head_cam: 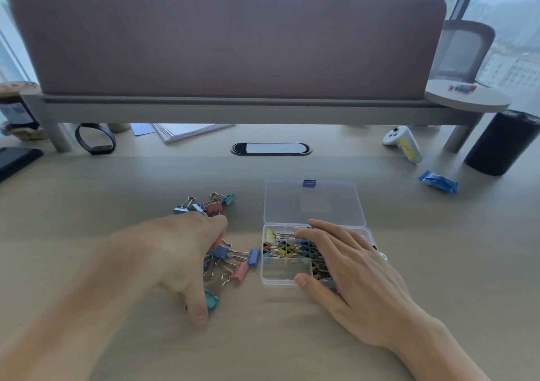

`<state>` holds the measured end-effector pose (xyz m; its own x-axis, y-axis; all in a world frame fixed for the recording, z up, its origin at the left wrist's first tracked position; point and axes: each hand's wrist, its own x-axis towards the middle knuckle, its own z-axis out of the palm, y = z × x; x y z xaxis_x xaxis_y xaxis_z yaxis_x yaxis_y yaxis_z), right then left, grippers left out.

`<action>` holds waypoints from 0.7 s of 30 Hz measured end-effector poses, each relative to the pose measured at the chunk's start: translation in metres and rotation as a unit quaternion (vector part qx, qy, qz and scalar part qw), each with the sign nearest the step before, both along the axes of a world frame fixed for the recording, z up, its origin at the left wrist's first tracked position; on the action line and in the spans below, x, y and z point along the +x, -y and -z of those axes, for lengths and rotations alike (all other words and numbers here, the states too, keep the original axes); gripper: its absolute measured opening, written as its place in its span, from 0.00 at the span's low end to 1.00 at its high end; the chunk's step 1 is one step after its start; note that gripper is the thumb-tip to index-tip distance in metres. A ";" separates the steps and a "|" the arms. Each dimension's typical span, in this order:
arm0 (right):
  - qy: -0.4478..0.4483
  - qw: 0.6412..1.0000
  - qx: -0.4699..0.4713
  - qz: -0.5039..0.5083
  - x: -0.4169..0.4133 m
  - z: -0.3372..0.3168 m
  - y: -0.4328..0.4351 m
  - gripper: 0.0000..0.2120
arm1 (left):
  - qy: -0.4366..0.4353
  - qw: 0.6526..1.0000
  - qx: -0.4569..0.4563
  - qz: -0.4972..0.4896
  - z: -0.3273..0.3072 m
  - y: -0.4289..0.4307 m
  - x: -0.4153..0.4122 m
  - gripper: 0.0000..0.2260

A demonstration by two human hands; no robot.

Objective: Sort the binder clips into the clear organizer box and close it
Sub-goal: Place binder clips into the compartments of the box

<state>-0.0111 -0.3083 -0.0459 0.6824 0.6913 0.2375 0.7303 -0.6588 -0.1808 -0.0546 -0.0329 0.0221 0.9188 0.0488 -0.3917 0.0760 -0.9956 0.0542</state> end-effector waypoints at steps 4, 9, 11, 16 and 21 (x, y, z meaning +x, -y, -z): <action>-0.002 1.000 0.000 0.003 0.000 0.000 0.000 0.30 | -0.015 1.000 0.008 0.007 0.007 0.002 0.001 0.34; -0.003 1.000 0.011 0.006 -0.001 0.001 0.000 0.30 | 0.035 0.998 -0.053 0.005 0.010 -0.001 0.006 0.30; -0.003 1.000 0.011 0.006 -0.001 0.000 0.000 0.30 | 0.048 0.996 -0.073 0.006 0.009 -0.003 0.007 0.29; -0.002 1.000 0.011 0.004 0.000 0.000 0.000 0.30 | 0.029 0.992 -0.113 -0.040 -0.011 -0.017 -0.001 0.27; 0.000 1.000 0.019 0.006 0.000 0.001 0.000 0.30 | -0.022 0.996 -0.079 -0.042 0.004 -0.010 0.000 0.25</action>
